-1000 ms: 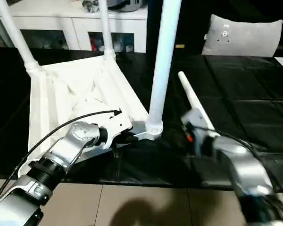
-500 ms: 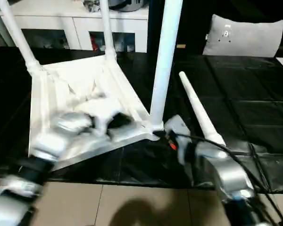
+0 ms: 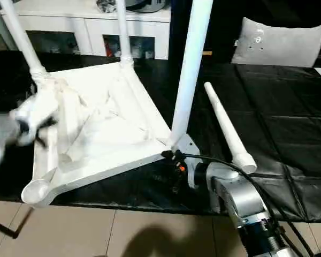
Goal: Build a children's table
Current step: Rotate table base
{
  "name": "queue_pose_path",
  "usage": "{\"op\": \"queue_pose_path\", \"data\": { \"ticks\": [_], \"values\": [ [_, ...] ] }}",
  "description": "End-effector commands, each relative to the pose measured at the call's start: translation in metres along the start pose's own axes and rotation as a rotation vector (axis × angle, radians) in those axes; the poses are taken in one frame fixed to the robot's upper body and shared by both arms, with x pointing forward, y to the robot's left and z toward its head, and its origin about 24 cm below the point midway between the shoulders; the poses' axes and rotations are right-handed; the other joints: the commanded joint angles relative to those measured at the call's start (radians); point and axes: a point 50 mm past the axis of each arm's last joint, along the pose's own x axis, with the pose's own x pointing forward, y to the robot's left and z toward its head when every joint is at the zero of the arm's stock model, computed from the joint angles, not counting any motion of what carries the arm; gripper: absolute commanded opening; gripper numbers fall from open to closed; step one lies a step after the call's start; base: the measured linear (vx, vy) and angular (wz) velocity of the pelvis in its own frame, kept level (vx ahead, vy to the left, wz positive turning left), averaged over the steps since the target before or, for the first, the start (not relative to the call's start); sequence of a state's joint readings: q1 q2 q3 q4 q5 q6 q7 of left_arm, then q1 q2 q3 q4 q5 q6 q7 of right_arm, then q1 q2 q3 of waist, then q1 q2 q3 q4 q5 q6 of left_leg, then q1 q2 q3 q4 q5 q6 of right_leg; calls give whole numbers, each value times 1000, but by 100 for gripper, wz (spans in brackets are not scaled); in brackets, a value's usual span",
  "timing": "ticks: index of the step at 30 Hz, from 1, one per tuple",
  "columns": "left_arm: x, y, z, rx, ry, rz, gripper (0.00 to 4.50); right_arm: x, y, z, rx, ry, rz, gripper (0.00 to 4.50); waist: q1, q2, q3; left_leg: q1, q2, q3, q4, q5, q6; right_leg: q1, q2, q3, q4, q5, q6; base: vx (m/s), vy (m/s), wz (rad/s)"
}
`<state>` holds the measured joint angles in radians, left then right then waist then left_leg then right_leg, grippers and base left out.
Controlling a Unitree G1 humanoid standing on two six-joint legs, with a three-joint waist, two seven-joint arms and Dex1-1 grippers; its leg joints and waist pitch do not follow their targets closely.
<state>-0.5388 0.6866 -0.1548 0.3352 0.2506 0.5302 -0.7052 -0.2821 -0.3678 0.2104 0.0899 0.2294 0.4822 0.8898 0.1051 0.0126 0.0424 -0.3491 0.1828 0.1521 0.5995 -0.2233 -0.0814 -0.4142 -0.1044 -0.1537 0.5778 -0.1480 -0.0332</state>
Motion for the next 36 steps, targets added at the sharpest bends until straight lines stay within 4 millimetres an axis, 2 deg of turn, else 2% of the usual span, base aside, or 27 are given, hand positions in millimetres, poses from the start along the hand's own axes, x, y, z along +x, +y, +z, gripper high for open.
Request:
{"op": "queue_pose_path", "data": {
  "ticks": [1, 4, 6, 8, 9, 14, 17, 18, 20, 22, 23, 24, 26, 27, 28, 31, 35, 36],
  "values": [
    [-2, 4, -5, 42, 56, 34, 3, 0, 6, 3, -12, 8, 51, 450, 0, 6, -61, -3, 47, -10, -77, -127, 43, 68, -63, 69, -60, -289, -130, 0, 0, 0],
    [-3, 5, -15, 70, 128, 39, 3, 2, 7, 0, -13, 25, 45, 450, 1, 5, -61, -5, 47, -11, -77, -122, 44, 69, -63, 69, -58, -280, -126, 0, 0, 0],
    [-2, -1, -19, 87, 143, -9, 3, 4, 3, -1, -14, 30, 17, 450, 2, 6, -61, -5, 47, -12, -78, -123, 39, 69, -65, 69, -58, -291, -129, 0, 0, 0],
    [-1, -10, -20, 89, 141, -84, 3, 7, 1, -2, -8, 35, -10, 450, 0, 0, -61, -4, 47, -10, -77, -120, 36, 67, -65, 70, -58, -286, -137, 0, 0, 0],
    [-1, -10, -20, 89, 141, -84, 3, 7, 1, -2, -8, 35, -10, 450, 0, 2, -61, -5, 47, -11, -78, -117, 36, 68, -66, 71, -57, -285, -140, 0, 0, 0],
    [-1, -49, -22, 174, 120, -431, 3, 20, -10, -2, -3, 78, -80, 450, -2, 4, -60, -3, 49, -11, -80, -124, 24, 66, -68, 73, -54, -270, -164, 0, 0, 0],
    [-5, -62, -21, 217, 99, -574, 3, 25, -17, -1, -10, 89, -120, 450, -6, 1, -56, 0, 47, -9, -83, -168, 12, 66, -71, 74, -61, -333, -148, 0, 0, 0],
    [-5, -66, -18, 223, 80, -614, 3, 27, -21, 0, -17, 89, -151, 450, -7, -1, -55, 0, 47, -9, -84, -173, 11, 65, -71, 74, -63, -346, -145, 0, 0, 0],
    [-4, -70, -15, 228, 61, -648, 3, 28, -25, 2, -25, 89, -186, 450, -11, 1, -47, 5, 45, -9, -87, -217, 1, 63, -70, 72, -74, -428, -122, 0, 0, 0],
    [-3, -79, -9, 227, 24, -708, 3, 30, -33, 5, -39, 78, -254, 450, -14, -3, -45, 12, 46, -11, -89, -252, -6, 63, -74, 71, -85, -500, -89, 0, 0, 0],
    [-2, -84, -6, 227, -1, -740, 3, 30, -37, 8, -38, 66, -290, 450, -15, -2, -47, 15, 44, -11, -88, -253, -8, 62, -73, 70, -84, -505, -86, 0, 0, 0],
    [1, -99, 7, 196, -88, -814, 3, 29, -47, 14, -33, 40, -366, 450, -17, -2, -49, 13, 44, -12, -88, -241, -11, 64, -75, 71, -84, -499, -87, 0, 0, 0],
    [3, -104, 12, 181, -124, -838, 3, 29, -50, 16, -33, 31, -393, 450, -16, 2, -53, 15, 44, -10, -86, -218, -14, 63, -72, 72, -78, -461, -99, 0, 0, 0],
    [6, -108, 18, 171, -156, -850, 3, 28, -53, 18, -29, 23, -421, 450, -18, -2, -56, 9, 45, -10, -86, -196, -12, 67, -68, 72, -69, -407, -114, 0, 0, 0],
    [8, -113, 23, 163, -182, -862, 3, 27, -56, 19, -26, 16, -445, 450, -19, 3, -58, 6, 45, -10, -85, -176, -9, 70, -69, 74, -63, -358, -125, 0, 0, 0],
    [13, -122, 33, 150, -231, -888, 3, 25, -62, 21, -21, 2, -493, 450, -21, -4, -62, 2, 40, -6, -80, -137, 0, 75, -67, 74, -56, -304, -146, 0, 0, 0],
    [28, -140, 56, 129, -323, -855, 3, 21, -68, 20, -31, 2, -536, 450, -27, -4, -62, 1, 37, 0, -76, -121, 20, 76, -63, 73, -60, -294, -153, 0, 0, 0],
    [33, -144, 60, 128, -336, -828, 3, 20, -68, 19, -31, 2, -538, 450, -26, -6, -62, 0, 35, 0, -74, -127, 27, 78, -61, 71, -63, -311, -144, 0, 0, 0]
  ]
}}
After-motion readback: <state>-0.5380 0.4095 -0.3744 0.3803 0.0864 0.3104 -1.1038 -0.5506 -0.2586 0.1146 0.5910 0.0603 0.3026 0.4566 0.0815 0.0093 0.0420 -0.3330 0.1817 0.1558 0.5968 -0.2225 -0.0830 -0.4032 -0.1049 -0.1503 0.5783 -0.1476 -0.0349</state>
